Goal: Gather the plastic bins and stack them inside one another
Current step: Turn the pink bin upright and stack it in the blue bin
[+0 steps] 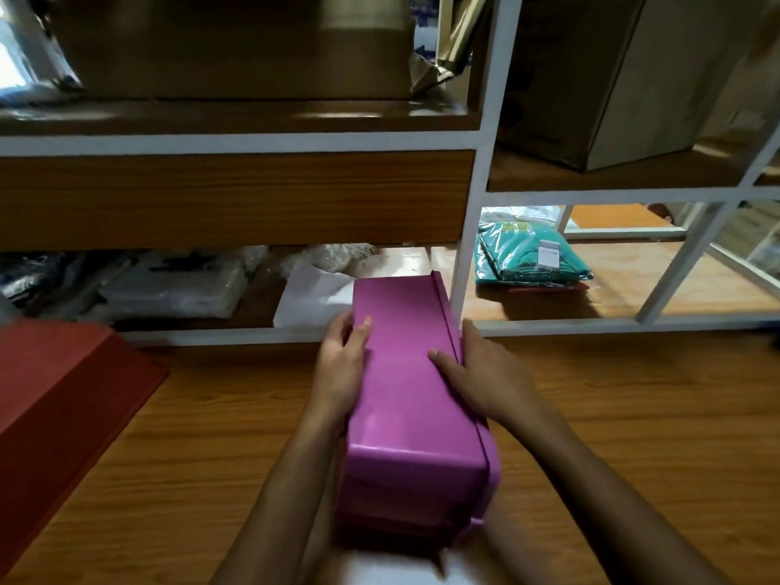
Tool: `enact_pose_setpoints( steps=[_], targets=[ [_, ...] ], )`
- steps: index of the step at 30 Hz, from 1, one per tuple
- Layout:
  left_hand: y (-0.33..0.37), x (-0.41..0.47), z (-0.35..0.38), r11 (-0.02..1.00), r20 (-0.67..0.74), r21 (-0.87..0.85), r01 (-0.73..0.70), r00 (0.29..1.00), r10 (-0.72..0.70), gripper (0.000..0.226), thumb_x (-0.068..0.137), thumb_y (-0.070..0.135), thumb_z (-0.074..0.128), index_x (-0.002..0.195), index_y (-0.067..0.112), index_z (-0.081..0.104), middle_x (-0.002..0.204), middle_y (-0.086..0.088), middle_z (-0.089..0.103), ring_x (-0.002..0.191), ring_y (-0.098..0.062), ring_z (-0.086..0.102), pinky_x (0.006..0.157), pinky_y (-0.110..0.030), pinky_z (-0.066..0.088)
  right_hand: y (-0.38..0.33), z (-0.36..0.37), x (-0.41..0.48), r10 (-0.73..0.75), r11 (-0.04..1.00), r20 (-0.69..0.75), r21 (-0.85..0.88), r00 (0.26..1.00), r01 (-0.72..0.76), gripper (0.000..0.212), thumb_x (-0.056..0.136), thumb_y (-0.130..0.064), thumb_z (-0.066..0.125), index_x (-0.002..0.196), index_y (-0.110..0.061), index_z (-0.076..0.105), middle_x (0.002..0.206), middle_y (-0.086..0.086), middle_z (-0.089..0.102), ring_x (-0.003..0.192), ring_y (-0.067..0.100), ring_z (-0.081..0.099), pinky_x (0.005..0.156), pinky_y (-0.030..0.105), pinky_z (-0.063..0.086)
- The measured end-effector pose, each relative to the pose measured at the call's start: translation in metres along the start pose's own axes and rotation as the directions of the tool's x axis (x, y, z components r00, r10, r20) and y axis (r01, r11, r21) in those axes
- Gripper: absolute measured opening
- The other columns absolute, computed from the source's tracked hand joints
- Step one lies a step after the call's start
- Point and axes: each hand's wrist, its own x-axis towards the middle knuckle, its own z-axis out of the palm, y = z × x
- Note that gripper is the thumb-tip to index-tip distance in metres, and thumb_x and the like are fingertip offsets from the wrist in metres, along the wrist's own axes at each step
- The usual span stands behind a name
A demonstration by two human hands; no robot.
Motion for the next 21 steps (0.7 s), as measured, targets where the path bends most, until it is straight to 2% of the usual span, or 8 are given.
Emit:
enact_pose_setpoints(
  steps=[3,6,9,12,14,17,19,21],
  targets=[
    [0.002,0.009,-0.01,0.994,0.057,0.106,0.007,0.998,-0.014,0.045,0.1,0.025,0.053,0.142,0.014,0.046,0.14,-0.001,0.049,0.124,-0.013,0.048,0.098,-0.027,0.04,-0.01,0.01,-0.002,-0.021,0.946,-0.143,0.317,0.99,0.065,0.035,0.095,-0.034,0.056,0.125,-0.017,0.06,0.107,0.009,0.072,0.093,0.026,0.066,0.081,0.035,0.051],
    [-0.017,0.013,-0.023,0.945,0.067,0.325,-0.047,0.997,0.027,0.042,0.099,0.022,0.056,0.139,0.012,0.051,0.139,0.0,0.051,0.125,-0.015,0.049,0.098,-0.025,0.037,-0.024,0.018,-0.007,0.024,0.892,-0.232,0.444,0.973,0.084,0.025,0.091,-0.02,0.06,0.114,-0.012,0.068,0.079,0.007,0.07,0.07,0.022,0.061,0.069,0.034,0.05],
    [-0.031,0.011,-0.033,0.679,0.141,0.663,-0.314,0.944,0.298,0.034,0.097,0.024,0.051,0.124,0.007,0.063,0.127,-0.007,0.062,0.12,-0.025,0.058,0.099,-0.027,0.041,-0.032,0.031,-0.003,0.05,0.864,-0.245,0.497,0.968,0.08,0.024,0.086,-0.018,0.06,0.108,-0.013,0.069,0.064,0.001,0.063,0.064,0.021,0.062,0.066,0.038,0.054],
    [-0.019,0.005,-0.035,0.499,0.28,0.728,-0.471,0.868,0.411,0.033,0.099,0.025,0.045,0.116,0.007,0.066,0.121,-0.011,0.067,0.115,-0.027,0.062,0.098,-0.032,0.047,-0.043,0.035,-0.002,0.042,0.843,-0.29,0.524,0.956,0.122,0.02,0.088,-0.014,0.058,0.103,-0.015,0.071,0.066,-0.002,0.062,0.065,0.016,0.06,0.068,0.036,0.053],
    [-0.003,-0.004,-0.032,0.554,0.307,0.658,-0.509,0.854,0.42,0.035,0.101,0.031,0.044,0.116,0.009,0.067,0.115,-0.007,0.07,0.106,-0.022,0.065,0.09,-0.029,0.047,-0.054,0.036,-0.004,-0.038,0.821,-0.268,0.54,0.963,0.183,0.025,0.094,-0.015,0.054,0.112,-0.016,0.07,0.084,-0.005,0.067,0.076,0.012,0.063,0.076,0.032,0.053],
    [0.007,-0.01,-0.038,0.699,0.208,0.611,-0.372,0.927,0.311,0.043,0.101,0.047,0.042,0.123,0.017,0.065,0.118,0.0,0.069,0.107,-0.015,0.063,0.086,-0.026,0.046,-0.061,0.041,-0.006,-0.155,0.841,-0.241,0.477,0.958,0.256,0.03,0.096,-0.029,0.051,0.117,-0.02,0.071,0.099,-0.007,0.073,0.088,0.013,0.068,0.082,0.033,0.055],
    [0.005,-0.008,-0.052,0.71,0.175,0.642,-0.289,0.957,0.231,0.05,0.097,0.055,0.045,0.126,0.02,0.063,0.124,0.0,0.067,0.113,-0.017,0.061,0.092,-0.03,0.047,-0.055,0.048,-0.006,-0.166,0.927,-0.229,0.296,0.959,0.231,0.034,0.095,-0.037,0.05,0.119,-0.021,0.069,0.104,-0.002,0.075,0.09,0.019,0.07,0.082,0.035,0.055],
    [-0.001,-0.001,-0.07,0.766,0.12,0.616,-0.184,0.983,0.139,0.048,0.094,0.053,0.053,0.127,0.021,0.063,0.127,0.0,0.066,0.116,-0.018,0.06,0.097,-0.031,0.045,-0.043,0.06,-0.007,-0.14,0.987,-0.116,0.059,0.983,0.147,0.037,0.095,-0.041,0.051,0.122,-0.02,0.064,0.113,0.002,0.071,0.099,0.022,0.066,0.084,0.034,0.052]
  ],
)
